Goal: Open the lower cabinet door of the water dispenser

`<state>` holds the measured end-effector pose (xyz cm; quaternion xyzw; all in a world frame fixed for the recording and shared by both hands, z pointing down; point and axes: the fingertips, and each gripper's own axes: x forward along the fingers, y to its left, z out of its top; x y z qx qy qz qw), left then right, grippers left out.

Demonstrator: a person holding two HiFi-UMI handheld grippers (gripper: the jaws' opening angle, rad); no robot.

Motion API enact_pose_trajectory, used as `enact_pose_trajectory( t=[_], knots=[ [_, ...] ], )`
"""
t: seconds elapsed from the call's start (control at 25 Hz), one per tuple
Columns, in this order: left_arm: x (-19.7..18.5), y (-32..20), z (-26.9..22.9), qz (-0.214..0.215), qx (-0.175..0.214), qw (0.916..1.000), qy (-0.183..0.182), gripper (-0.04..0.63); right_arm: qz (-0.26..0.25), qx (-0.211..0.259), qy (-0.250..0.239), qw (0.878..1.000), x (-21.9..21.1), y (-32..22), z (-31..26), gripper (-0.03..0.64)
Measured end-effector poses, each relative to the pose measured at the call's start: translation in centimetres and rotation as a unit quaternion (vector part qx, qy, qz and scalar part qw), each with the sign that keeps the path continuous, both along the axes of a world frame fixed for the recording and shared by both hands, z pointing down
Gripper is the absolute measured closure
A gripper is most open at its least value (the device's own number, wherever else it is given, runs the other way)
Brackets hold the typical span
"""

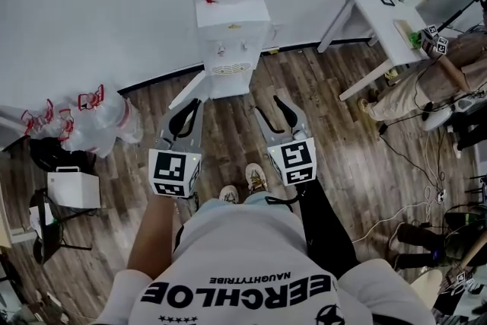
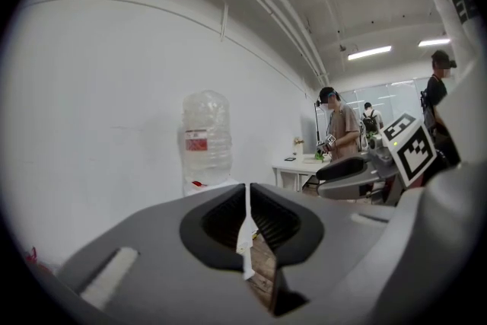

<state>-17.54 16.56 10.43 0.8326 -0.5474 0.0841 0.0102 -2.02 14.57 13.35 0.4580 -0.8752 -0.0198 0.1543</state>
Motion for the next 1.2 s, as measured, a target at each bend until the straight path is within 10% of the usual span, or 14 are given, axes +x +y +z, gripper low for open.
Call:
enact_pose_trajectory(
  t=[0.96, 1.0, 1.04, 1.2],
  knots=[
    [-0.2, 0.4, -1.0, -0.005, 0.014, 0.9998, 0.01, 0.538, -0.006, 0.017, -0.007, 1.0, -1.0, 1.0, -1.6, 0.422],
    [-0.1, 0.4, -1.0, -0.005, 0.013, 0.9998, 0.011, 0.538, -0.024, 0.005, -0.02, 1.0, -1.3, 1.4, -1.8, 0.452],
    [-0.1, 0.4, -0.9, -0.005, 0.012, 0.9998, 0.011, 0.538, -0.046, -0.007, -0.042, 0.998, -1.6, 2.0, -2.2, 0.617],
    [0.2, 0.2, -0.9, -0.004, 0.013, 0.9998, 0.013, 0.538, -0.052, 0.014, -0.056, 0.997, -1.5, 2.3, -3.4, 0.617]
  ],
)
